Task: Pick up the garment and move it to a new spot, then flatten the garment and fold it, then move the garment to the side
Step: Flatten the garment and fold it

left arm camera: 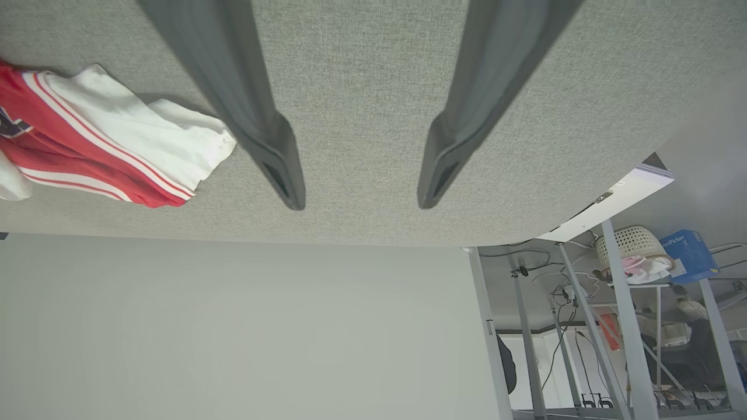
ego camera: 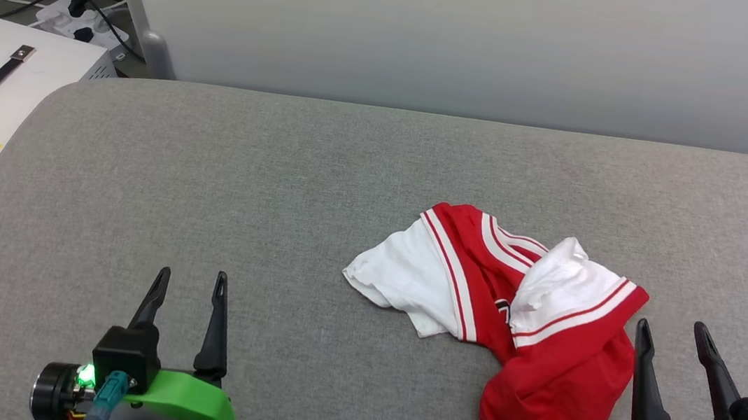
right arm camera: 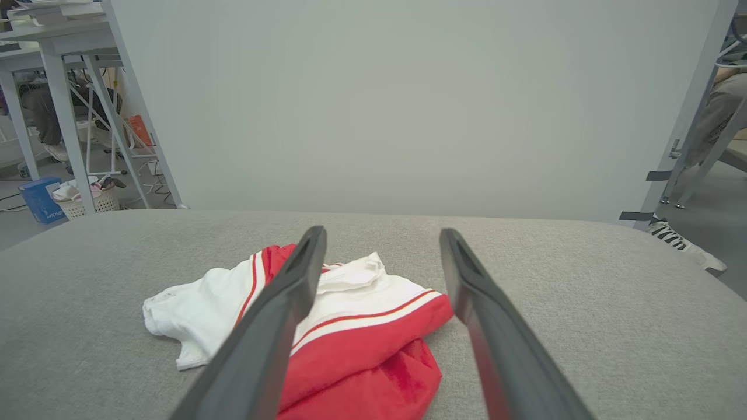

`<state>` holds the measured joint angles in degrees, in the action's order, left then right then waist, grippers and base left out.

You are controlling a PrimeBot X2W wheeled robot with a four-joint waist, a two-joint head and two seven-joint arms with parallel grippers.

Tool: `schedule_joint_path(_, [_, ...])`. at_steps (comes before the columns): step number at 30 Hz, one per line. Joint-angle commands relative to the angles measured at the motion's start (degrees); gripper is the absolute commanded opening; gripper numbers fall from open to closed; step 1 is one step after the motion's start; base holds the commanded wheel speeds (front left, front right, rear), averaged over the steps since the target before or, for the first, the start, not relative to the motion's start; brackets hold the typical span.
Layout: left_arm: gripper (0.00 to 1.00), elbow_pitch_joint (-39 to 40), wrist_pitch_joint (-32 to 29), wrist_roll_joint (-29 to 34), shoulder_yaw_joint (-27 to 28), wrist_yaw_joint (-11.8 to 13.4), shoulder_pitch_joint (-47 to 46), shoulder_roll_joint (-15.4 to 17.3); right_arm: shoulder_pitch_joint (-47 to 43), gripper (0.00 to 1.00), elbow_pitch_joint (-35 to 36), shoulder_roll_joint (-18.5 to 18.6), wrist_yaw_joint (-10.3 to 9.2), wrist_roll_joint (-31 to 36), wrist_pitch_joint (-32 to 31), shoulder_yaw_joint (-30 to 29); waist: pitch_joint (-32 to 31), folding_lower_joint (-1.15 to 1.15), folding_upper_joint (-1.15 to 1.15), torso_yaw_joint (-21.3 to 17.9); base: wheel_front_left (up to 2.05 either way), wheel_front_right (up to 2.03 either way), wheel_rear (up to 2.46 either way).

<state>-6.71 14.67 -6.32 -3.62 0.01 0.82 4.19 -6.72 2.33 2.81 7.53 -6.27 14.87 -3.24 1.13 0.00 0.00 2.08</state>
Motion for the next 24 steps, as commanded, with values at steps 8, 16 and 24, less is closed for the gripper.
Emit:
schedule_joint_path(8, [1.0,-0.31,0.33,1.16,0.47,-0.67,-0.03,-0.84,9.39,1.0,3.85,1.03,-0.04,3.78,0.13,-0.3,0.68,0.0,0.0,0.15,0.0,0.0,0.0])
schedule_joint_path(16, [1.0,-0.6,0.33,1.39,0.95,-0.98,-0.58,-1.1,20.83,1.0,-4.73,13.78,-0.04,-0.98,-0.17,11.48,1.31,0.0,0.0,-0.04,0.0,0.0,0.0])
schedule_joint_path(24, [1.0,-0.57,0.33,1.31,1.39,-0.96,-0.7,-1.23,32.54,1.0,-10.44,26.25,-0.04,-17.7,-20.5,32.61,2.39,0.0,0.0,-0.38,0.0,0.0,0.0])
